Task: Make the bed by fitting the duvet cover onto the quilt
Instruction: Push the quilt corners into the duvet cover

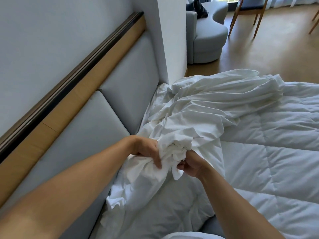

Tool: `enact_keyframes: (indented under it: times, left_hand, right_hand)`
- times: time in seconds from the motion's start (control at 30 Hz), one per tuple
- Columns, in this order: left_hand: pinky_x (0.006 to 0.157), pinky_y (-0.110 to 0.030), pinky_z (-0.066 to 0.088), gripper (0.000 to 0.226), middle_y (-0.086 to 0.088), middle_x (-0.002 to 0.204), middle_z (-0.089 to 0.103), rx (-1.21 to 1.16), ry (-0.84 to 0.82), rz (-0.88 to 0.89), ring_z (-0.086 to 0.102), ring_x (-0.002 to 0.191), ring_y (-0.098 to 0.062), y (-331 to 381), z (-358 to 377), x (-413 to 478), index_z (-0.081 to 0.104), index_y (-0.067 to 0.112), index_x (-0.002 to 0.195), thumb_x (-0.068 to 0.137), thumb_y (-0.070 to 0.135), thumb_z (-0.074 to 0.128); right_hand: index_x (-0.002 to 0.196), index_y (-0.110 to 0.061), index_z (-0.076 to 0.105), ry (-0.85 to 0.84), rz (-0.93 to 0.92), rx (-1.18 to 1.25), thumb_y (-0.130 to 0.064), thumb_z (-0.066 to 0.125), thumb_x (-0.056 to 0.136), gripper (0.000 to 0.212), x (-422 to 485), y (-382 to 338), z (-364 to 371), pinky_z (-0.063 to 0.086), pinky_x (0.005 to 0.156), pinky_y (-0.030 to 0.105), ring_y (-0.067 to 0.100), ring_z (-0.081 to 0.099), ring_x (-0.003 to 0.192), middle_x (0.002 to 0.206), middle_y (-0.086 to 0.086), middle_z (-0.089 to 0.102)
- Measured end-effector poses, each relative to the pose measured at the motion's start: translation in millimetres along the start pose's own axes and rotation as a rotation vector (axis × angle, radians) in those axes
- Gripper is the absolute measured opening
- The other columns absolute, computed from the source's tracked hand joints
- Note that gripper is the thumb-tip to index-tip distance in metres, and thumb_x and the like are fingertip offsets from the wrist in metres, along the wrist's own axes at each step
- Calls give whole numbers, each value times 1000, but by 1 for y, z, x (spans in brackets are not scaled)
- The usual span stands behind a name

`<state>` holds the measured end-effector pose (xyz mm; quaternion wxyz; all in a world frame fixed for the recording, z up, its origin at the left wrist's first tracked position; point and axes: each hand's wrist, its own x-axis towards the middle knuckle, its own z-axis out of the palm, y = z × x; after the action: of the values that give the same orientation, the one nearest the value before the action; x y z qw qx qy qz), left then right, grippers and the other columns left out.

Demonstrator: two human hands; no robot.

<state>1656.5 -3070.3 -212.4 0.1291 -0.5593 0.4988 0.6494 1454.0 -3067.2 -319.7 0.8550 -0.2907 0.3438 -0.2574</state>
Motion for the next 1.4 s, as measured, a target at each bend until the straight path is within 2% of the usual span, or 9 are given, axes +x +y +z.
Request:
enact_keyframes:
  times: [0.2, 0.4, 0.53, 0.63, 0.73, 0.87, 1.03, 1.27, 1.4]
  left_hand:
    - [84, -47, 55, 55, -18, 100, 67, -282, 247, 135, 66, 94, -37, -3, -3, -6, 64, -4, 113, 58, -1, 59]
    - [64, -32, 45, 27, -6, 73, 56, -87, 579, 245, 52, 71, -23, 19, -19, -22, 60, 5, 75, 49, 12, 59]
    - [64, -31, 55, 19, -11, 73, 69, -338, 423, 199, 66, 69, -26, 21, -12, -28, 72, 10, 68, 59, 4, 56]
    - [93, -52, 55, 46, -26, 115, 69, -423, 177, 100, 66, 101, -40, 13, 1, -22, 68, 6, 120, 74, 8, 66]
    - [103, -51, 51, 55, -20, 123, 67, -280, 41, 71, 65, 111, -36, 15, 14, -16, 62, 3, 128, 79, 20, 78]
    - [95, -52, 55, 49, -25, 118, 69, -244, 86, 3, 68, 106, -41, 17, 16, -16, 65, -4, 119, 71, 4, 75]
    - [55, -31, 54, 22, -17, 74, 64, -426, 289, 109, 63, 58, -29, 17, 2, -18, 70, 4, 77, 58, 1, 59]
    - [61, -35, 57, 27, -14, 76, 66, -650, 256, 131, 64, 63, -29, 23, -6, -12, 73, 2, 84, 62, 10, 60]
    - [58, -33, 57, 23, -12, 73, 68, -623, 280, 112, 66, 59, -25, 27, -7, -11, 70, 3, 84, 66, 12, 59]
  right_hand:
    - [57, -25, 60, 12, -37, -37, -12, 51, 78, 26, -3, -15, 6, 26, 39, 20, 6, 29, 43, 54, -7, 39]
    - [60, -24, 63, 14, 23, -130, -16, 56, 77, 19, -8, -19, 12, 23, 39, 22, 9, 29, 45, 56, -2, 43]
    - [54, -23, 58, 21, 28, -132, -16, 55, 74, 22, -12, -22, 13, 21, 37, 20, 8, 27, 40, 51, -4, 37]
    - [59, -20, 51, 61, -51, -81, -21, 54, 78, 19, -8, -29, 11, 19, 36, 18, 7, 26, 40, 50, -4, 35]
    - [64, -18, 50, 19, -89, -100, -21, 50, 80, 16, -6, -31, 11, 18, 36, 18, 8, 27, 41, 51, -4, 37]
    - [62, -19, 51, 33, -84, -137, -23, 50, 78, 15, -7, -27, 12, 14, 40, 21, 8, 27, 42, 51, -4, 38]
    - [63, -20, 49, 83, 25, -109, -13, 43, 90, 29, -9, -31, 7, 15, 37, 19, 7, 25, 42, 51, -6, 37]
    - [73, -20, 70, -145, 176, -306, -17, 87, 66, 19, -18, -27, 5, 17, 43, 22, 9, 22, 49, 61, -1, 39]
    - [86, -15, 71, -48, 96, -361, -17, 87, 66, 26, -14, -24, 8, 26, 49, 27, 14, 42, 58, 75, 9, 54]
